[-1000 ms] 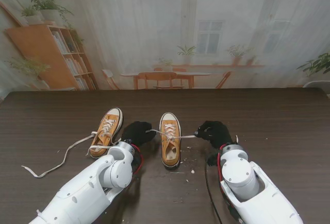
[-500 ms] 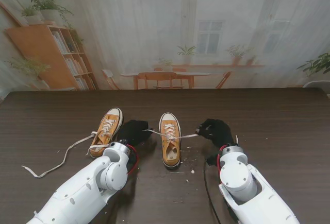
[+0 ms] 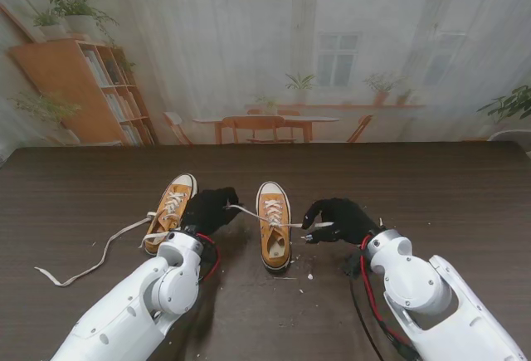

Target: Tie the shoelaces into a bow on the shoes

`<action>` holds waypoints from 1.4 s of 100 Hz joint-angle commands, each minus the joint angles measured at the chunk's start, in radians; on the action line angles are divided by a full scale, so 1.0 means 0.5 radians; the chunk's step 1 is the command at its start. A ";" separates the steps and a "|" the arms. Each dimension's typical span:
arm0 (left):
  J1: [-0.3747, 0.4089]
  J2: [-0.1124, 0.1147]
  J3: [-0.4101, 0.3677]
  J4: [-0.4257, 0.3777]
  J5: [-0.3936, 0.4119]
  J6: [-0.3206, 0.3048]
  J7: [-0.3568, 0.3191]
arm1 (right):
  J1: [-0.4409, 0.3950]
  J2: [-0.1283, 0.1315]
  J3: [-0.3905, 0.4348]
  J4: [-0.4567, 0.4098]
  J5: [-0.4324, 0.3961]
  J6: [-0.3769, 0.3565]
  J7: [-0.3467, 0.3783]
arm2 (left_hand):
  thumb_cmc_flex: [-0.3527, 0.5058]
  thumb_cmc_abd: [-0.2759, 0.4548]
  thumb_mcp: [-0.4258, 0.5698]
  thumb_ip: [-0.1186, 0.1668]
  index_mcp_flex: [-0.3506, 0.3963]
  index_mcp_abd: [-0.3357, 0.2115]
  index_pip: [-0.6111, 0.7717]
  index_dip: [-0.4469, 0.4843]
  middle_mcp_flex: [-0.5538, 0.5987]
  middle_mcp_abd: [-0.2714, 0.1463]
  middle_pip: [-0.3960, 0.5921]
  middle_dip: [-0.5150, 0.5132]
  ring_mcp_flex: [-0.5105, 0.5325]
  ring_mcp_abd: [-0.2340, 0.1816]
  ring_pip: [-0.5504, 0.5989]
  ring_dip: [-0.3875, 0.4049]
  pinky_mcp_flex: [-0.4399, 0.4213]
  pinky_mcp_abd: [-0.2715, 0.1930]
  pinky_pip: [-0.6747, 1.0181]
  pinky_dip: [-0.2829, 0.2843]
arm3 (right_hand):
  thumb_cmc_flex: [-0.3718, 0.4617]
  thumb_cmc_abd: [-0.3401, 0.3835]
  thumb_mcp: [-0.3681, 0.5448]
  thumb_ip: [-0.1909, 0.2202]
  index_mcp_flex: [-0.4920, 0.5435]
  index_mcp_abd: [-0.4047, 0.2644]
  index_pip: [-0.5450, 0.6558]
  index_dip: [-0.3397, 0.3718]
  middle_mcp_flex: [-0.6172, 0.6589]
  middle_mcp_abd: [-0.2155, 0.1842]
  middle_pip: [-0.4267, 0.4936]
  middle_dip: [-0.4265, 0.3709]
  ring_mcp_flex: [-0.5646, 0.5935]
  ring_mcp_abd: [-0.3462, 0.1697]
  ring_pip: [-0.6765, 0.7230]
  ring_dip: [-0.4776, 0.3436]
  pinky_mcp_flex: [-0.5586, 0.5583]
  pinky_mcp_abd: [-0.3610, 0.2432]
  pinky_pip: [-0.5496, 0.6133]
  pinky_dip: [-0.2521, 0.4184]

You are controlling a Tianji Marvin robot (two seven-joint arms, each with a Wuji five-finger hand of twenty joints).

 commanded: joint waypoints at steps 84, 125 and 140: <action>0.114 0.007 -0.109 -0.173 -0.085 -0.143 -0.060 | 0.251 0.186 -0.389 0.053 -1.888 0.224 0.088 | 0.145 -0.176 0.197 -0.039 -0.021 -0.128 -0.628 -0.208 0.141 0.040 -0.041 -0.032 0.062 0.036 -0.041 -0.027 0.029 -0.199 0.516 -0.148 | -0.097 0.784 0.077 0.422 -0.549 0.365 -0.710 0.123 -0.374 -0.079 0.031 0.244 0.050 -0.140 -0.029 -0.377 0.006 0.028 0.419 -0.516; 0.110 0.048 -0.154 -0.219 -0.363 -0.359 -0.450 | 0.322 0.108 -0.567 0.270 -1.534 0.513 -0.357 | -0.045 -0.039 0.396 -0.010 0.127 -0.140 -1.519 -0.457 0.147 0.064 -0.144 -0.042 0.061 0.129 -0.120 -0.036 0.018 -0.103 0.480 -0.218 | -0.109 0.933 -0.101 0.278 -1.460 0.394 -0.607 0.191 -0.821 0.028 0.011 0.033 0.044 0.121 -0.488 -0.747 -0.326 0.271 -0.043 -0.544; 0.061 0.050 -0.108 -0.180 -0.401 -0.396 -0.496 | 0.287 0.077 -0.544 0.320 -1.442 0.405 -0.580 | -0.090 -0.005 0.411 0.009 0.100 -0.089 -1.611 -0.489 0.141 0.060 -0.182 -0.048 0.059 0.143 -0.152 -0.045 0.013 -0.089 0.455 -0.230 | -0.131 0.917 -0.099 0.241 -1.553 0.332 -0.553 0.180 -0.935 0.077 -0.023 -0.087 -0.007 0.218 -0.646 -0.846 -0.497 0.301 -0.146 -0.499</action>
